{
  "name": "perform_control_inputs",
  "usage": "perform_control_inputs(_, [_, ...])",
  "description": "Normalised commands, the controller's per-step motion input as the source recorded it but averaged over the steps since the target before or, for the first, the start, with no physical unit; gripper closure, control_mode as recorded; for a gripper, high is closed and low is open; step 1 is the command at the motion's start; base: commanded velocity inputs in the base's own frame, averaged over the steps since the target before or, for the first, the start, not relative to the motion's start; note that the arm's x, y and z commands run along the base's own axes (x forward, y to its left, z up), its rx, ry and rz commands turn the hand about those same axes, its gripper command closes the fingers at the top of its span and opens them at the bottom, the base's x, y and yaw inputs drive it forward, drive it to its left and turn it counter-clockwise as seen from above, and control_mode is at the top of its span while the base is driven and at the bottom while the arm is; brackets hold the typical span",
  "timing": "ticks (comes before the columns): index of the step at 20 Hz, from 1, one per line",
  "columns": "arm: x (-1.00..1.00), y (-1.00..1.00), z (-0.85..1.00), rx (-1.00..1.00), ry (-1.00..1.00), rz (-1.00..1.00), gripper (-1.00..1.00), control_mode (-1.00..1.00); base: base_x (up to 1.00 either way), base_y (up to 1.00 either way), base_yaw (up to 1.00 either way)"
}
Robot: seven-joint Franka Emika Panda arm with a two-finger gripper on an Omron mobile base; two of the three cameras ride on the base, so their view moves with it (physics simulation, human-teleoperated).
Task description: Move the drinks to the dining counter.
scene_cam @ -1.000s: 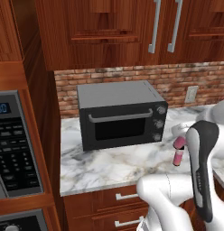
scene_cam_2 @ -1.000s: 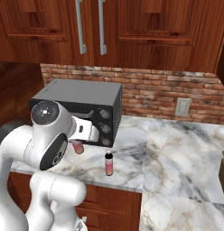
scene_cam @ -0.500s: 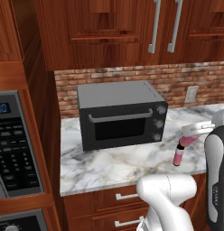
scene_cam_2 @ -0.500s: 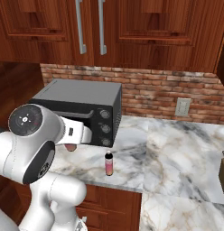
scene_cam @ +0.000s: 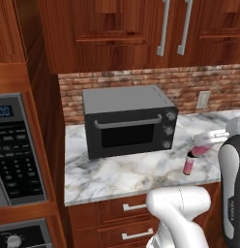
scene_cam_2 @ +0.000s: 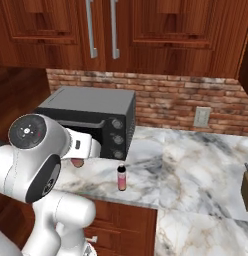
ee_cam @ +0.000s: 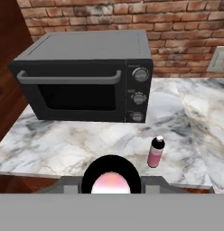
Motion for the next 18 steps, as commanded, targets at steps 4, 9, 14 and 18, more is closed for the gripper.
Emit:
perform_control_inputs(4, [0.00, 0.00, 0.00, 0.00, 0.00, 0.00, 1.00, 1.00, -0.79, 0.00, 0.02])
perform_control_inputs(9, [0.00, 0.00, 0.00, 0.00, 0.00, 0.00, 1.00, 1.00, -0.86, 0.00, 0.08])
perform_control_inputs(14, [0.00, 0.00, 0.00, 0.00, 0.00, 0.00, 1.00, 1.00, -0.87, 0.00, 0.20])
perform_control_inputs(18, [0.00, 0.00, 0.00, 0.00, 0.00, 0.00, 1.00, 1.00, -0.64, 0.01, 0.35])
